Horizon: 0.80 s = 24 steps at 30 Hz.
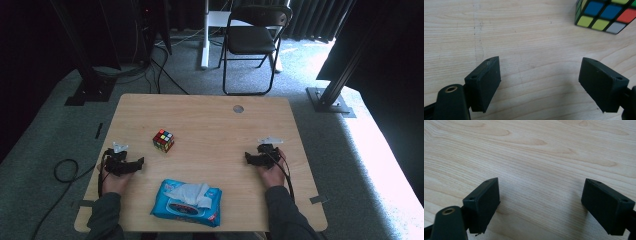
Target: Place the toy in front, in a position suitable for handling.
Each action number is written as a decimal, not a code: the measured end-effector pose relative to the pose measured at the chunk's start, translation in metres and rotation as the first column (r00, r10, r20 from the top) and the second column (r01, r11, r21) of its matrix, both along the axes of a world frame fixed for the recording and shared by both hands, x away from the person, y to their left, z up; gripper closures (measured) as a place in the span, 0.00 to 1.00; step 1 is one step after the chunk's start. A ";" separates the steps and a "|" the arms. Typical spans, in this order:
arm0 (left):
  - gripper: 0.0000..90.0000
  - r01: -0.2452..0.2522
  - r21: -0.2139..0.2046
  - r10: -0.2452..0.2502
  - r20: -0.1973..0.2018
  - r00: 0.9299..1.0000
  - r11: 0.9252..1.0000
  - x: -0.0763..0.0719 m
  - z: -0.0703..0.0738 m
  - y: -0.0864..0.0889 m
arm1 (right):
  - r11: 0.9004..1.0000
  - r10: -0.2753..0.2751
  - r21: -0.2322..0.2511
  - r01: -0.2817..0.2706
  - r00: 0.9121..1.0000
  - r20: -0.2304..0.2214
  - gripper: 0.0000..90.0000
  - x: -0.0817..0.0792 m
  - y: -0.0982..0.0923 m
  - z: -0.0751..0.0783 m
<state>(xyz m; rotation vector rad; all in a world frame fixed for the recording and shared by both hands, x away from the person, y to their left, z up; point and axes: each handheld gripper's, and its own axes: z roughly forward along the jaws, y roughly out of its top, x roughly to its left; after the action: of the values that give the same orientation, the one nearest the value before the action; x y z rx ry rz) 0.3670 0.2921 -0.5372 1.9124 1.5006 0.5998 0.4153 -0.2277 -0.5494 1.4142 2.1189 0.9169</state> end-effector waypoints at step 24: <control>0.21 0.079 0.022 -0.079 0.015 0.997 0.997 0.010 0.040 -0.004 | 1.000 0.008 -0.001 -0.008 1.000 0.002 0.17 -0.002 0.002 0.000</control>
<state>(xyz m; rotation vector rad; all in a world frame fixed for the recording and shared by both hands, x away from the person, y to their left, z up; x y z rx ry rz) 0.3769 0.2880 -0.4969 1.9685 1.4065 0.5961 0.4132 -0.2256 -0.5494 1.4052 2.1246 0.9195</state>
